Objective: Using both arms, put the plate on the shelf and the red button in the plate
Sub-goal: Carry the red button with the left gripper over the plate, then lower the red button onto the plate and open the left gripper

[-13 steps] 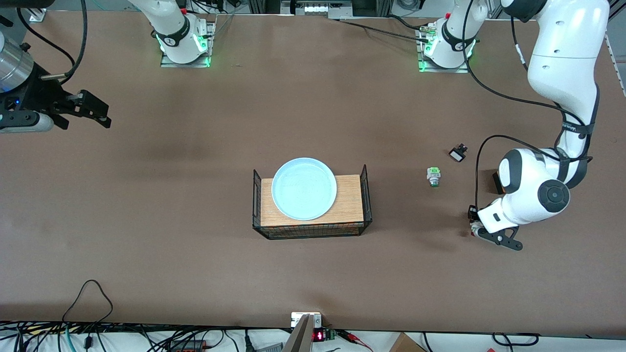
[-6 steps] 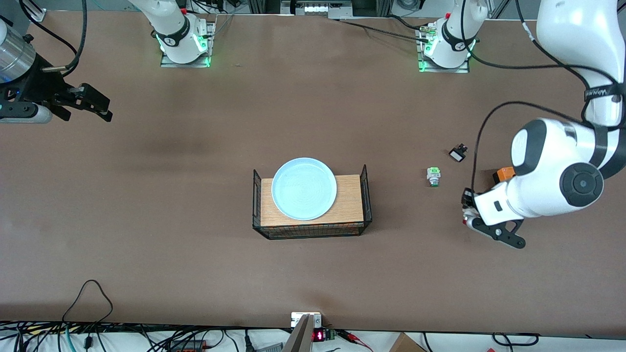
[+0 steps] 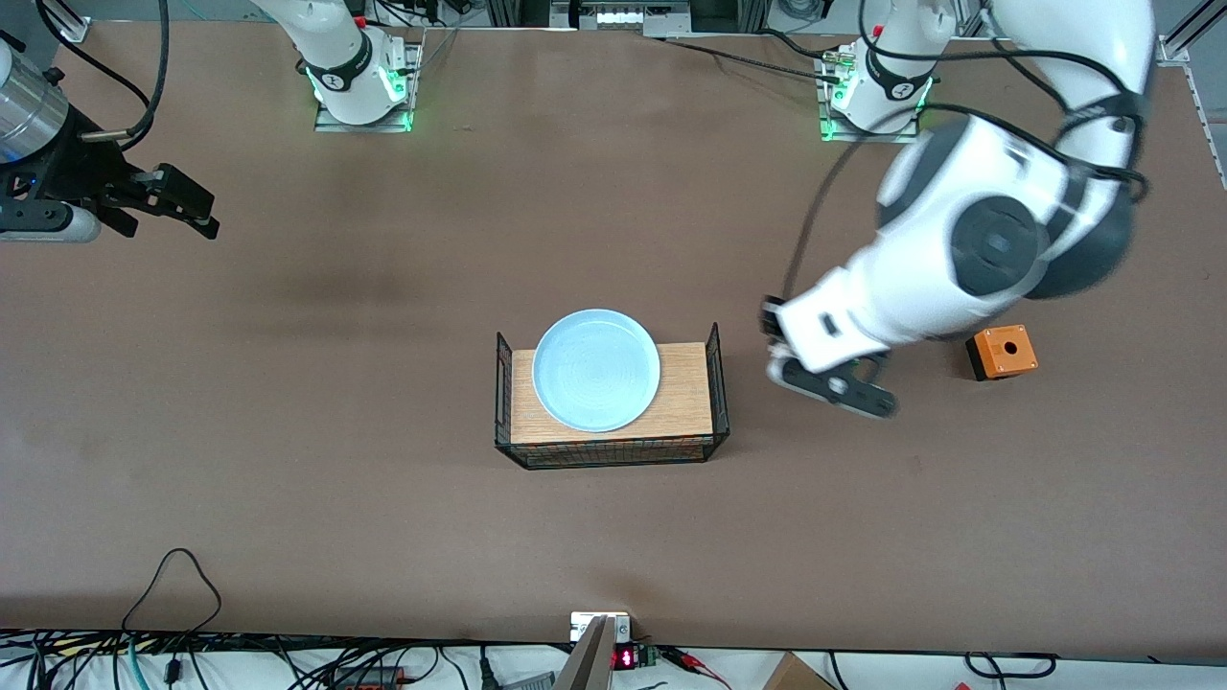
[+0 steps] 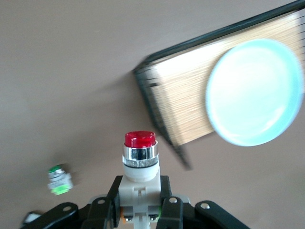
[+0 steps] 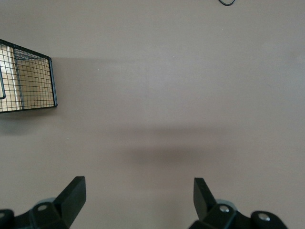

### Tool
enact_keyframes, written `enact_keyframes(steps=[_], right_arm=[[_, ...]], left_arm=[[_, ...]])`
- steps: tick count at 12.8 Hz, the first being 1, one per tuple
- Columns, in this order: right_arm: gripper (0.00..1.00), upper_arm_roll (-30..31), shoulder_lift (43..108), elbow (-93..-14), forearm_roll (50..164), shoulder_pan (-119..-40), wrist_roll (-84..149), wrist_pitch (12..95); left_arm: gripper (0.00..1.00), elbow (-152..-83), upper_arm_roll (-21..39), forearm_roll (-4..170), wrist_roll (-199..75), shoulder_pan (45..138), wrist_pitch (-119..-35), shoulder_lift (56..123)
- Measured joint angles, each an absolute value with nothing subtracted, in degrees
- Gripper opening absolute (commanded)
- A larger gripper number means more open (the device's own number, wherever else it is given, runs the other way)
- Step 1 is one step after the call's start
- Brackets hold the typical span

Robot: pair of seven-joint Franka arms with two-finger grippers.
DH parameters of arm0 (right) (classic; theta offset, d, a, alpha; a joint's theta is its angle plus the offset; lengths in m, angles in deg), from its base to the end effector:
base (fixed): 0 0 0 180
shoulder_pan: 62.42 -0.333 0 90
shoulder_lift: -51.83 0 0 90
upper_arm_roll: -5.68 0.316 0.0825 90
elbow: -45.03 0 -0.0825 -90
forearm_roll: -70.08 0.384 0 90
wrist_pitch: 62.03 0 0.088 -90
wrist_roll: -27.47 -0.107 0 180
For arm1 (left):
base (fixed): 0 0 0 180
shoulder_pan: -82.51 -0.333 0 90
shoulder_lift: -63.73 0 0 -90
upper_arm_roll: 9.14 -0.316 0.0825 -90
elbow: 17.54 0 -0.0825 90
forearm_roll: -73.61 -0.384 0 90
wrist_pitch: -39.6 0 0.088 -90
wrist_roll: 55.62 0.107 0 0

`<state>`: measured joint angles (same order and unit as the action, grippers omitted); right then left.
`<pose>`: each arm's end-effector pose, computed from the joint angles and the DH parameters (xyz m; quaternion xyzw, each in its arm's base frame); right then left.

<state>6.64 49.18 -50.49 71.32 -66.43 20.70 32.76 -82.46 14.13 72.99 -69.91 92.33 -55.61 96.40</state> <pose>0.5447 0.0497 0.6117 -0.9997 0.0164 -0.0156 0.0121 0.6342 -0.3194 0.4978 0.9857 -0.1342 -0.0398 0.0938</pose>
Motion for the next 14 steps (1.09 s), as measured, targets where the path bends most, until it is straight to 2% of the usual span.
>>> enact_keyframes(steps=[4,7,9,12,13,14], right_arm=[[1.0,6.6,49.2,-50.6,71.3,-66.4,20.9,32.8],[1.0,6.6,49.2,-50.7,71.3,-66.4,20.9,32.8],[1.0,6.6,49.2,-50.7,71.3,-66.4,20.9,32.8],[1.0,6.5,49.2,-50.7,71.3,-66.4,20.9,32.8],[1.0,6.5,49.2,-50.7,71.3,-66.4,20.9,32.8],[1.0,6.5,49.2,-50.7,71.3,-66.4,20.9,32.8]], left_arm=[[0.1,-79.6,12.5,73.0,-81.9,102.2,-63.6,100.5],[0.1,-79.5,5.3,73.0,-85.3,109.7,-71.0,104.7],[0.1,-79.4,3.4,73.0,-87.2,112.4,-74.4,107.5],[0.19,-79.2,2.9,73.0,-88.1,113.7,-77.2,110.6],[0.38,-79.2,2.8,73.0,-88.2,113.7,-77.3,111.1],[0.99,-79.2,2.7,73.0,-88.2,113.7,-77.3,111.5]])
